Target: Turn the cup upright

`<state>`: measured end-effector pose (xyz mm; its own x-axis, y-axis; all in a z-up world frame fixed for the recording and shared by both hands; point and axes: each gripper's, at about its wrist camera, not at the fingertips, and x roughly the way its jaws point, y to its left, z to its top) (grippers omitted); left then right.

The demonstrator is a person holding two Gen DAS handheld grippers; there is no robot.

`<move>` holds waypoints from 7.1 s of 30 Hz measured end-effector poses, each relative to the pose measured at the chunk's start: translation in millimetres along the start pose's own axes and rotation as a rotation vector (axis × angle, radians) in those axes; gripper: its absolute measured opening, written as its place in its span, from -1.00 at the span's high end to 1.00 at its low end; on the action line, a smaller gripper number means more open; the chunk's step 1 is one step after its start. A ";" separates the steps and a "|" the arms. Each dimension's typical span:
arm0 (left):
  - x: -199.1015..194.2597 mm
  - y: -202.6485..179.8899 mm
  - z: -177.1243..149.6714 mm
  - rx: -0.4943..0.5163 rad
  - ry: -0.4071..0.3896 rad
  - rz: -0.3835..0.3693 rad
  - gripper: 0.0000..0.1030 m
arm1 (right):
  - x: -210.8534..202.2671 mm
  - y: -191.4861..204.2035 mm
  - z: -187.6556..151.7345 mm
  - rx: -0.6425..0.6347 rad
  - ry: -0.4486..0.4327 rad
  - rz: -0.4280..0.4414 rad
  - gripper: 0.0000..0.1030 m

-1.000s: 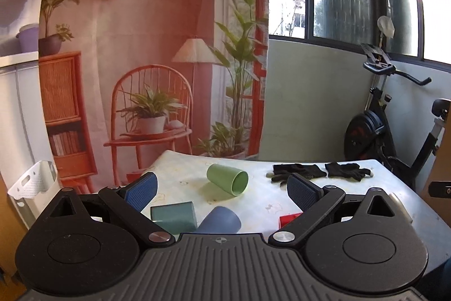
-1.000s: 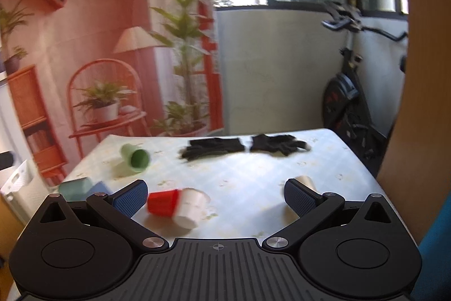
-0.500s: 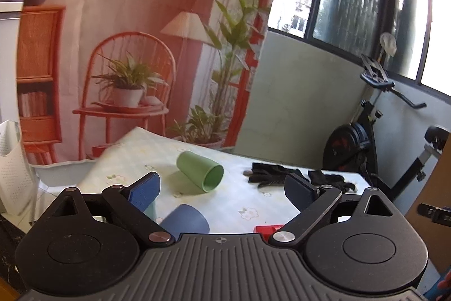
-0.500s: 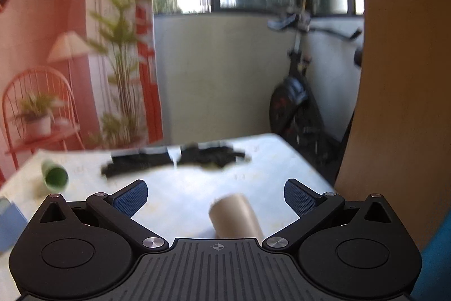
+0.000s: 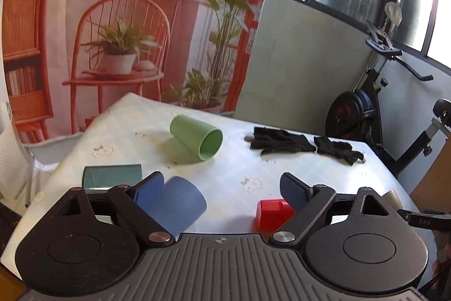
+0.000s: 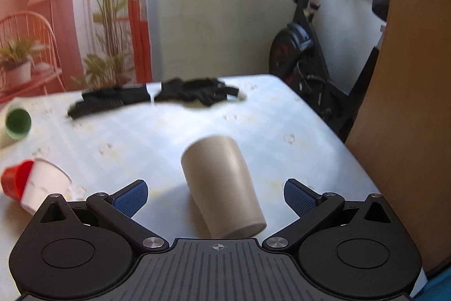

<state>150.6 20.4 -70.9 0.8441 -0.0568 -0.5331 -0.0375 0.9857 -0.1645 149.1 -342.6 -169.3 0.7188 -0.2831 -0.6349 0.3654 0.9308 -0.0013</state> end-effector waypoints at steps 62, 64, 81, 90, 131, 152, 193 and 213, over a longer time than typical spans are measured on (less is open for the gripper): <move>110.7 58.5 94.3 0.017 0.169 0.010 -0.59 | -42.9 98.7 64.0 0.104 -0.005 0.261 -0.99; 111.6 60.4 94.3 0.024 0.176 0.010 -0.59 | -41.2 95.0 63.7 0.111 -0.002 0.260 -0.99; 90.7 121.8 31.8 0.331 0.233 0.046 -0.60 | -28.6 144.8 42.3 0.069 0.100 0.329 -0.99; 93.8 136.3 11.4 0.419 0.244 -0.033 -0.60 | -29.6 182.9 57.4 0.040 0.131 0.349 -0.99; 171.3 151.6 26.7 0.366 0.444 -0.183 -0.48 | 3.8 193.8 58.2 0.211 0.239 0.295 -0.99; 78.1 103.1 46.1 0.256 0.331 -0.238 -0.39 | -25.4 112.8 39.2 0.319 0.177 0.305 -0.99; 146.0 -141.2 -35.6 0.051 0.551 -0.489 -0.42 | -23.4 -22.1 0.7 0.294 0.201 0.222 -0.99; 56.4 1.4 -7.5 0.029 0.093 -0.025 -0.42 | 52.2 43.7 -6.9 0.352 0.471 0.439 -0.43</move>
<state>194.1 17.4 -107.5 0.7914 -0.0944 -0.6039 -0.0009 0.9878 -0.1556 198.5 -315.2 -207.9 0.5410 0.3018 -0.7850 0.3279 0.7838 0.5274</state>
